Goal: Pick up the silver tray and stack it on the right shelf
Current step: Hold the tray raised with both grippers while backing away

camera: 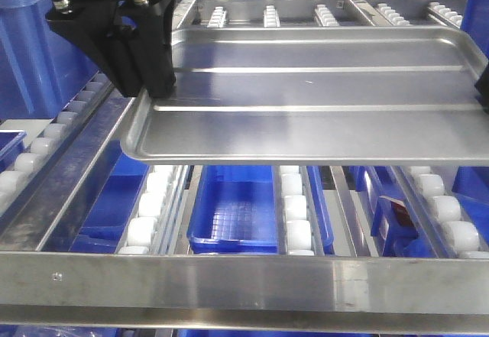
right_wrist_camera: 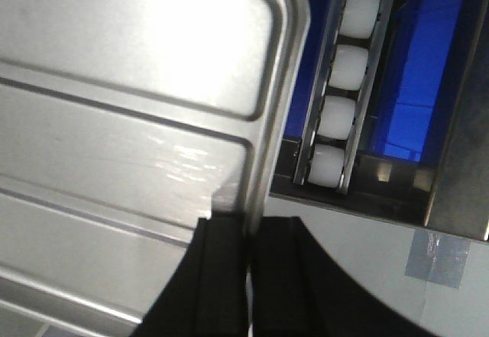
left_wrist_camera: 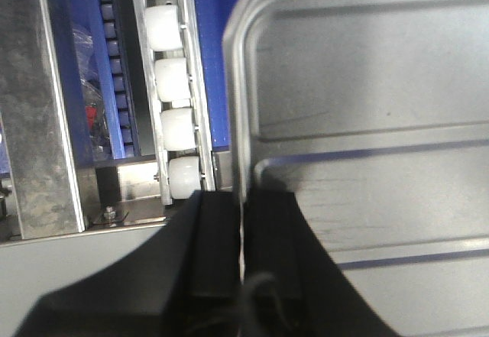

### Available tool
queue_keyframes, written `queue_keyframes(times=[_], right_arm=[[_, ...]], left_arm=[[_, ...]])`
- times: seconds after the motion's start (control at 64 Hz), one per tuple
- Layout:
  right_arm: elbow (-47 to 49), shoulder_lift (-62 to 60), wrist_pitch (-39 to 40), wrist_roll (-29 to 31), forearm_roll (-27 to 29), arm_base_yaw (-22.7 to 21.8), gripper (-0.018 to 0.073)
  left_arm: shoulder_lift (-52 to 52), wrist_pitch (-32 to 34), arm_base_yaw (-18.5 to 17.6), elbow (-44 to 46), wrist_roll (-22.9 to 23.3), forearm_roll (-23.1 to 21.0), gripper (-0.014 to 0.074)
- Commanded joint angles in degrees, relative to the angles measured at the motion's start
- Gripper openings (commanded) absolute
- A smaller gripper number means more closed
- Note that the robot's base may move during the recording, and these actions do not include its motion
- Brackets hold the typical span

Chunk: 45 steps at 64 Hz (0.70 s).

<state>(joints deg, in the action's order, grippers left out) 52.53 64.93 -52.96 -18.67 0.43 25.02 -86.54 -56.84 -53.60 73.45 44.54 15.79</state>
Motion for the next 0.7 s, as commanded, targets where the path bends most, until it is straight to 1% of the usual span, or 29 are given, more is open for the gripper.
queue_keyframes(times=[0.0, 0.25, 0.453, 0.688], right_arm=[[1.7, -1.4, 5.5, 1.7, 1.4, 0.2, 0.0057], [1.7, -1.4, 5.9, 1.7, 1.4, 0.2, 0.0057], [1.7, -1.4, 5.9, 1.7, 1.4, 0.2, 0.0057], [1.7, -1.4, 5.9, 1.7, 1.4, 0.2, 0.0057]], left_arm=[[2.2, 5.0, -1.2, 1.9, -1.1, 0.1, -0.0093], [2.2, 3.0, -1.2, 1.9, -1.1, 0.5, -0.0093], [2.2, -1.1, -1.2, 1.9, -1.1, 0.6, -0.0093], [2.2, -1.5, -1.2, 1.9, -1.1, 0.6, -0.0093]])
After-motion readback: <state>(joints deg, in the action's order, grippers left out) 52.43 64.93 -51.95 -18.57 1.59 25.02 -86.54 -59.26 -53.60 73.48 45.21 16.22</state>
